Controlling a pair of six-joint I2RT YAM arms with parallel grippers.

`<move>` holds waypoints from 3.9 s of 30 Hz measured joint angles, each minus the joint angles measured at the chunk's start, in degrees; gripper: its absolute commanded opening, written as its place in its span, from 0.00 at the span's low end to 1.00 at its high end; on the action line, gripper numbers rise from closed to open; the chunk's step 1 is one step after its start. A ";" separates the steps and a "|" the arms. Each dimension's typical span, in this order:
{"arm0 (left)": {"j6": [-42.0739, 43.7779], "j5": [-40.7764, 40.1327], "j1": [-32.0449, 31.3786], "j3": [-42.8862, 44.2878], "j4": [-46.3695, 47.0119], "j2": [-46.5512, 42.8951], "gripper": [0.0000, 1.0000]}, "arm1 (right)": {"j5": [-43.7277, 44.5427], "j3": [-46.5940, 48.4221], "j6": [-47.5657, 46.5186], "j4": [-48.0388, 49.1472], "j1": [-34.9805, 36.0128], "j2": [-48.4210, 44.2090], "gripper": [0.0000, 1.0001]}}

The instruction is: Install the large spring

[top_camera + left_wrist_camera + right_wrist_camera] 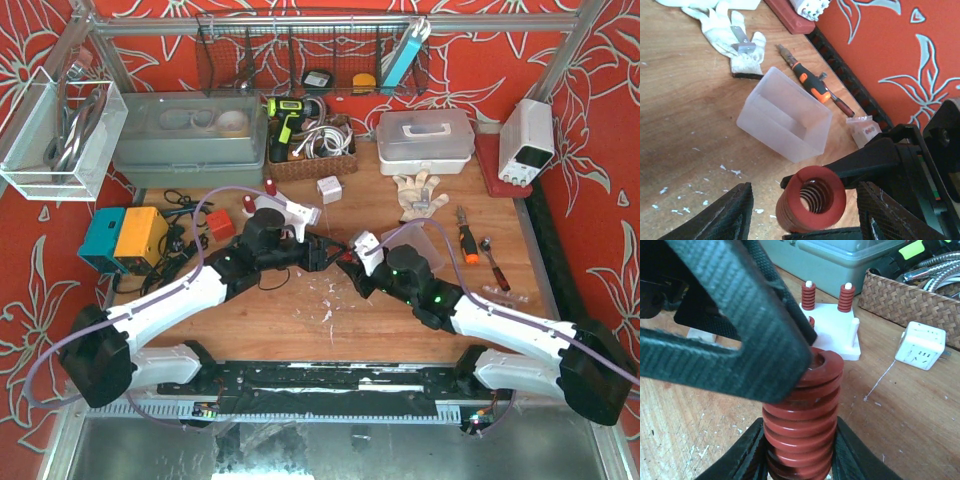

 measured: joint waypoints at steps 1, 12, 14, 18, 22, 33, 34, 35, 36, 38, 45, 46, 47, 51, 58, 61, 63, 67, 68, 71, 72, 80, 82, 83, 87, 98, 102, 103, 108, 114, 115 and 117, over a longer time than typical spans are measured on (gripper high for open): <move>-0.22 0.50 -0.04 0.00 0.31 0.35 0.57 | 0.15 0.00 -0.11 -0.02 0.17 0.22 0.00; -0.92 3.19 -0.42 0.37 0.70 2.73 0.47 | 1.33 0.00 -1.16 0.07 0.94 0.39 0.00; -0.90 3.26 -0.42 0.37 0.70 2.75 0.41 | 1.33 0.00 -1.22 0.04 0.96 0.44 0.00; -0.57 2.99 -0.46 0.39 0.63 2.73 0.20 | 1.33 0.00 -1.38 -0.04 0.96 0.50 0.00; 0.11 2.51 -0.37 0.39 0.22 2.75 0.01 | 1.38 0.00 -1.42 -0.26 1.03 0.50 0.14; 0.50 -6.29 -0.46 0.39 -0.11 2.75 0.00 | 11.89 1.16 -0.09 -2.14 1.31 0.90 0.88; 0.72 -8.22 -0.46 0.39 -0.09 2.75 0.00 | 13.64 1.16 0.11 -2.36 1.31 0.70 0.95; 1.01 -10.58 -0.46 0.39 -0.07 2.75 0.00 | 15.08 1.16 0.46 -2.62 1.29 0.39 0.98; 1.33 -13.09 -0.46 0.39 0.02 2.75 0.00 | 16.70 1.11 0.66 -2.80 1.27 -0.11 0.99; 2.19 -18.36 -0.46 0.37 0.42 2.89 0.00 | 19.45 0.76 1.57 -2.95 1.25 -1.79 0.99; 5.25 -32.28 1.62 0.48 4.76 7.82 0.00 | 27.69 -2.19 3.48 -2.82 0.46 -10.40 0.99; 5.75 -33.57 2.23 0.76 4.81 9.11 0.00 | 28.48 -2.78 3.63 -2.62 0.26 -11.39 0.99; 6.23 -34.75 2.86 1.27 4.74 10.58 0.00 | 29.11 -3.43 3.76 -2.34 0.15 -12.26 0.99; 7.76 -38.29 5.40 3.58 5.29 15.87 0.00 | 30.53 -5.81 4.48 -1.97 -0.35 -14.71 0.99; 9.40 -39.78 7.96 6.29 7.91 19.34 0.00 | 31.28 -5.90 5.22 -1.75 -0.46 -15.96 0.99; 10.01 -39.74 8.41 7.87 8.87 21.07 0.00 | 31.87 -5.90 5.55 -1.77 -0.70 -15.91 0.99; 10.40 -39.67 8.68 8.92 9.18 22.62 0.00 | 32.04 -5.90 5.81 -1.77 -0.74 -15.91 0.99; 11.08 -39.65 9.11 10.16 9.33 25.62 0.00 | 32.04 -5.90 6.27 -1.77 -0.98 -15.91 0.99; 11.28 -39.65 9.20 10.38 9.33 26.29 0.00 | 32.02 -5.90 6.36 -1.77 -0.98 -15.91 0.99; 11.82 -39.63 9.46 10.82 9.35 27.85 0.00 | 32.00 -5.90 6.40 -1.75 -1.07 -15.76 0.99; 12.02 -39.63 9.46 10.88 9.35 28.11 0.00 | 32.00 -5.90 6.43 -1.75 -1.09 -15.67 0.99; 13.22 -39.58 10.43 11.23 10.21 28.74 0.00 | 31.87 -5.90 6.45 -1.75 -1.18 -14.67 0.99; 13.68 -39.36 10.62 11.72 10.51 29.44 0.00 | 31.82 -5.88 6.45 -1.77 -1.36 -14.43 0.99; 13.84 -39.36 10.78 12.02 10.62 29.90 0.00 | 31.82 -5.88 6.45 -1.77 -1.42 -14.34 0.99; 14.16 -39.10 10.97 12.61 10.93 31.67 0.01 | 31.82 -5.88 6.45 -1.77 -1.60 -14.32 0.99; 14.58 -38.32 11.41 13.57 10.58 35.12 0.48 | 31.82 -5.88 6.45 -1.75 -2.03 -13.55 0.99; 14.73 -38.36 11.52 14.69 10.36 35.10 0.65 | 31.82 -5.88 6.47 -1.77 -2.36 -12.92 0.99; 14.84 -38.32 11.56 14.91 10.34 35.04 0.67 | 31.82 -5.88 6.49 -1.77 -2.47 -12.79 0.99; 14.08 -38.25 11.65 14.08 9.64 32.52 0.80 | 32.06 -5.88 6.47 -1.77 -3.13 -12.61 0.99; 13.00 -37.03 11.67 6.60 10.23 20.15 1.00 | 34.27 -5.88 5.27 -1.75 -4.87 -11.76 0.99; 12.94 -36.74 11.67 4.85 10.67 17.44 1.00 | 35.54 -5.88 4.85 -1.77 -5.16 -11.41 0.99; 13.00 -36.57 11.65 1.25 11.34 11.58 1.00 | 38.77 -5.68 3.87 -1.86 -6.05 -10.73 0.99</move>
